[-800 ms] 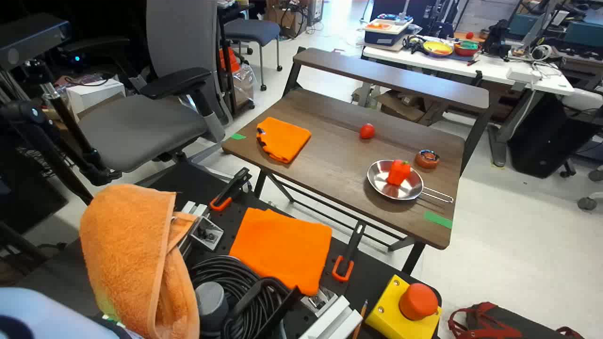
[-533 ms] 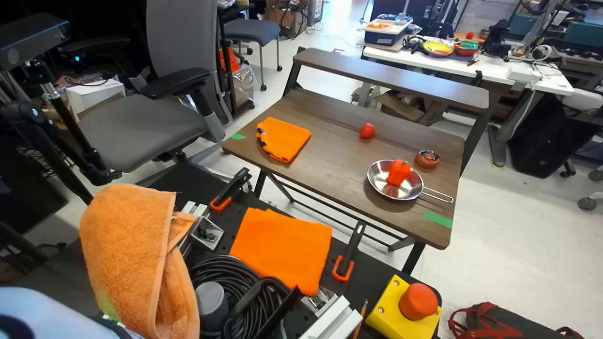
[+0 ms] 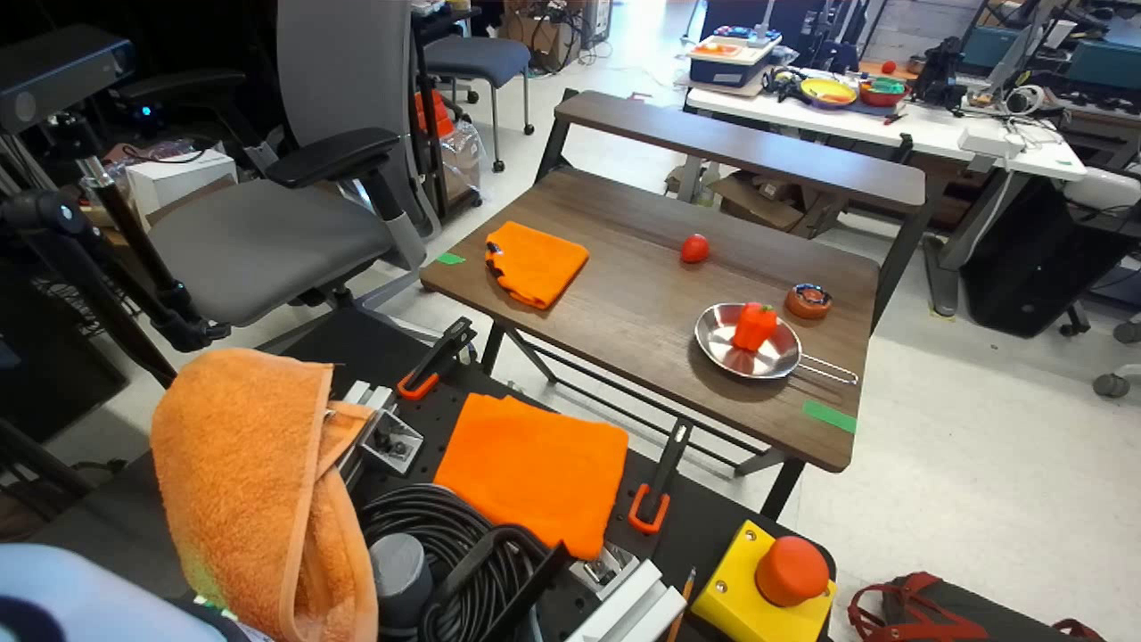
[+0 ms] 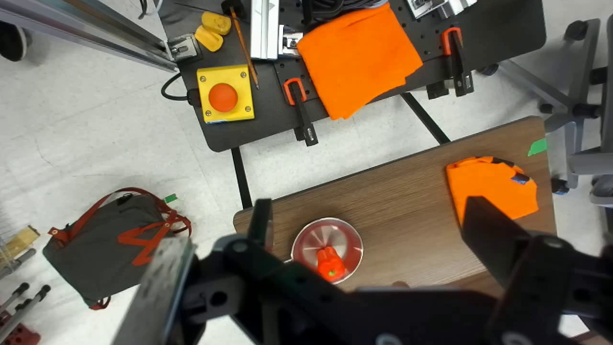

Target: Pick up the red pepper on the plate and put it on the table

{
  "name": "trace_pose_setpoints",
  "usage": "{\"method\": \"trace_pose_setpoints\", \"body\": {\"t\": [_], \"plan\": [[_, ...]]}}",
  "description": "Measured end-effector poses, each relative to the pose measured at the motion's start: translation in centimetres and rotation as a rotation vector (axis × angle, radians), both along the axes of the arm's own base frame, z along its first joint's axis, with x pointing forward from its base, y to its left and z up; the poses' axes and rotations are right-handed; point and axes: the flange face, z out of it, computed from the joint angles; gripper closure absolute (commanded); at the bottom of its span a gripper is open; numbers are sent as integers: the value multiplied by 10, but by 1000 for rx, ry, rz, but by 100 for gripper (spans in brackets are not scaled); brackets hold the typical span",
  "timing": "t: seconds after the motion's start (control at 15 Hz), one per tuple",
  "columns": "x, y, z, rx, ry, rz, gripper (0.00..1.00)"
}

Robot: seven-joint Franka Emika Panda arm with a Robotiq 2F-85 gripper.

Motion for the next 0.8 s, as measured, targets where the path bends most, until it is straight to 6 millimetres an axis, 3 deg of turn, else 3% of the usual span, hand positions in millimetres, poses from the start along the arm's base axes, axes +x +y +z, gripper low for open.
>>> {"method": "trace_pose_setpoints", "body": {"t": [0.47, 0.8], "plan": [[2, 1, -1, 1, 3, -3, 0], [37, 0, -29, -24, 34, -39, 0]]}}
